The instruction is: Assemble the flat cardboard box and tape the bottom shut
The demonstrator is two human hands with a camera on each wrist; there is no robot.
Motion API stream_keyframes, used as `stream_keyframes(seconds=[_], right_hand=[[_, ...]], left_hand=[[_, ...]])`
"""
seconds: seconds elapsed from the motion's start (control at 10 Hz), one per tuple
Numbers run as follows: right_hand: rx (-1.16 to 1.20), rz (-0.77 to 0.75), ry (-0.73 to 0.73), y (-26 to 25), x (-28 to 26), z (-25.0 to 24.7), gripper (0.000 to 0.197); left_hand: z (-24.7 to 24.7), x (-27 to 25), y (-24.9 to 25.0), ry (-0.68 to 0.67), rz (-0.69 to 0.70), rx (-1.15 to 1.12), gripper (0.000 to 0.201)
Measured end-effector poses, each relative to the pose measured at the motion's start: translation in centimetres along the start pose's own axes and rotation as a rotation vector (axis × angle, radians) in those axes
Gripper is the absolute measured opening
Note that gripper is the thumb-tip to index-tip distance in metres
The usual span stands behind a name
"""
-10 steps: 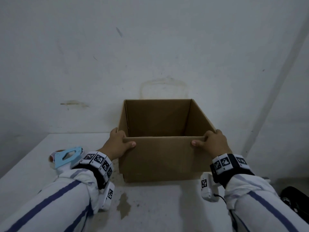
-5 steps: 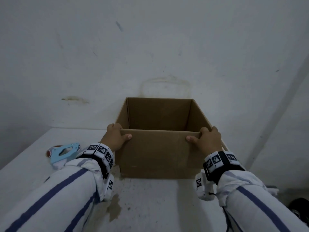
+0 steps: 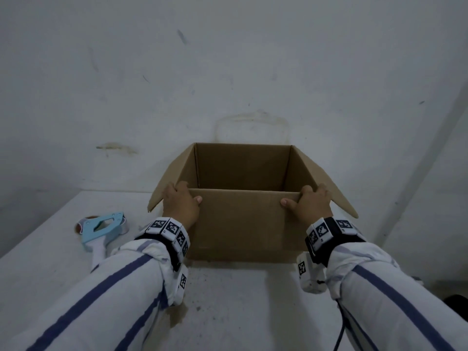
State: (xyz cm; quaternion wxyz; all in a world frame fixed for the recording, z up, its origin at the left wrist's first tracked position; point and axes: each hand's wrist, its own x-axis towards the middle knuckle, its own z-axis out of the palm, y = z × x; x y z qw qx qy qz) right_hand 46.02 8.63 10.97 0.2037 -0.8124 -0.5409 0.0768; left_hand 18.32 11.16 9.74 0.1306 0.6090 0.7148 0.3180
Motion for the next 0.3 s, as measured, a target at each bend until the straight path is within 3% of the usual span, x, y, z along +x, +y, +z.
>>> stream_keyframes(seconds=[0.2, 0.3], right_hand=[[0.07, -0.059, 0.033, -0.8, -2.3, -0.6, 0.061], [0.249, -0.142, 0.148, -1.7, -3.3, -3.5, 0.051]], left_hand=[[-0.4, -0.5, -0.5, 0.011, 0.006, -0.094, 0.063], [-1.4, -0.9, -1.6, 0.111, 0.009, -0.235, 0.054]])
